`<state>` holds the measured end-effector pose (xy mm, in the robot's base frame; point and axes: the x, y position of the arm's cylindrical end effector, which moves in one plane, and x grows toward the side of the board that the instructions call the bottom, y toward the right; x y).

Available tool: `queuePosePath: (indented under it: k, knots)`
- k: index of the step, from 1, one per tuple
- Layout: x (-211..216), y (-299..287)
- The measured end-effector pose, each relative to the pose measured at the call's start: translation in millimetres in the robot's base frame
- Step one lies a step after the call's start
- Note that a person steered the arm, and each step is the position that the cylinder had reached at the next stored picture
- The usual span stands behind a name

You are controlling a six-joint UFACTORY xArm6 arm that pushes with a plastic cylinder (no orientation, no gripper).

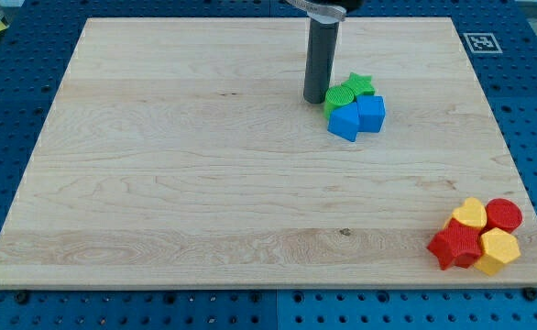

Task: Move your arm to right side of yellow hexagon

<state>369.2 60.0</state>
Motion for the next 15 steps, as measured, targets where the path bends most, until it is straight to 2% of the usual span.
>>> queuePosePath:
  k: [1,2,3,4,5,6,7,8,9,10,11,13,15]
  knots:
    - [0.0,0.0]
    - [-11.0,-32.1]
    - [-59.1,-39.9]
    - [-92.1,25.4]
    - [-86.4,148.4]
    - [-40.9,270.0]
    - [-28.8,285.2]
    - [3.4,285.3]
    - [124.5,283.4]
    - [205.1,282.5]
    - [245.7,278.3]
    - [248.6,236.9]
    - [224.9,151.6]
